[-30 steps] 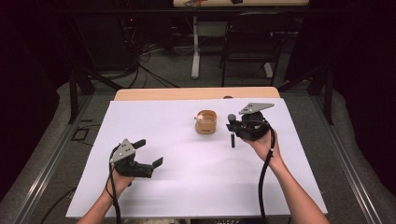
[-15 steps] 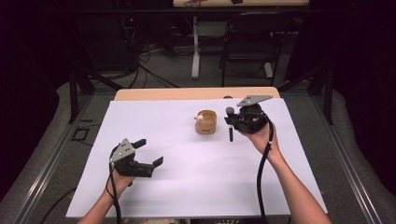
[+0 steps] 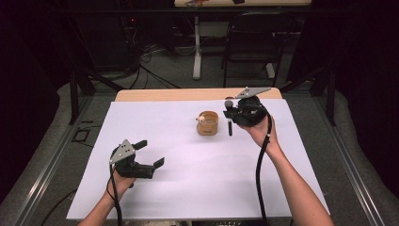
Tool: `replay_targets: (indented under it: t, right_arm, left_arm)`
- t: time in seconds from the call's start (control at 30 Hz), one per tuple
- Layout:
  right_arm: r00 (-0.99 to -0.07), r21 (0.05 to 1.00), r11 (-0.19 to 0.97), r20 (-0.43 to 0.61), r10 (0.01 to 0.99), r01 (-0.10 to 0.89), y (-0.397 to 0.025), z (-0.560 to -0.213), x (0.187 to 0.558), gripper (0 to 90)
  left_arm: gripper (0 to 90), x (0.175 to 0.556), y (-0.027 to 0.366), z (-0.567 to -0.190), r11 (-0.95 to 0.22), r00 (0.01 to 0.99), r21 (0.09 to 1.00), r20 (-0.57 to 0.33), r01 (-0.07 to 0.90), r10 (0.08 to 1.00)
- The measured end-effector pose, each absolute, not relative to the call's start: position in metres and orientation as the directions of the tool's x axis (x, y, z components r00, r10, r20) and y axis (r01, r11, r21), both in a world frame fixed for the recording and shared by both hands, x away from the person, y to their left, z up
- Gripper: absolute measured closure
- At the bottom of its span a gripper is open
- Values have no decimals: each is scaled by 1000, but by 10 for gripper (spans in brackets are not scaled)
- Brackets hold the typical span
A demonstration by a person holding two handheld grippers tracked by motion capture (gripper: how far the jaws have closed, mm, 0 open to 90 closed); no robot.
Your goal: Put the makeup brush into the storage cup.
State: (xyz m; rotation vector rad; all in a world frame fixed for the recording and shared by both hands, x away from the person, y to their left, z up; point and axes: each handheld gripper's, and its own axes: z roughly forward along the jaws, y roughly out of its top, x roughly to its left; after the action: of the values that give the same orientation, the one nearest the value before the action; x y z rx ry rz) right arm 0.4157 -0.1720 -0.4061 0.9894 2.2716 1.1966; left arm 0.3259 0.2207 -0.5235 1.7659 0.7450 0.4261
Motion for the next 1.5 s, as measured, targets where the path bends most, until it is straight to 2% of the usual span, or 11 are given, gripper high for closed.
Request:
replay_targets:
  t: [0.87, 1.5]
  right_arm:
    - [-685, 860, 384, -57, 727, 336, -146, -385, 434, 768]
    - [-688, 845, 437, -119, 716, 308, -120, -391, 456, 768]
  left_arm:
    - [1, 326, 220, -524, -187, 743, 942, -88, 279, 664]
    - [1, 326, 220, -524, -189, 747, 942, -87, 277, 659]
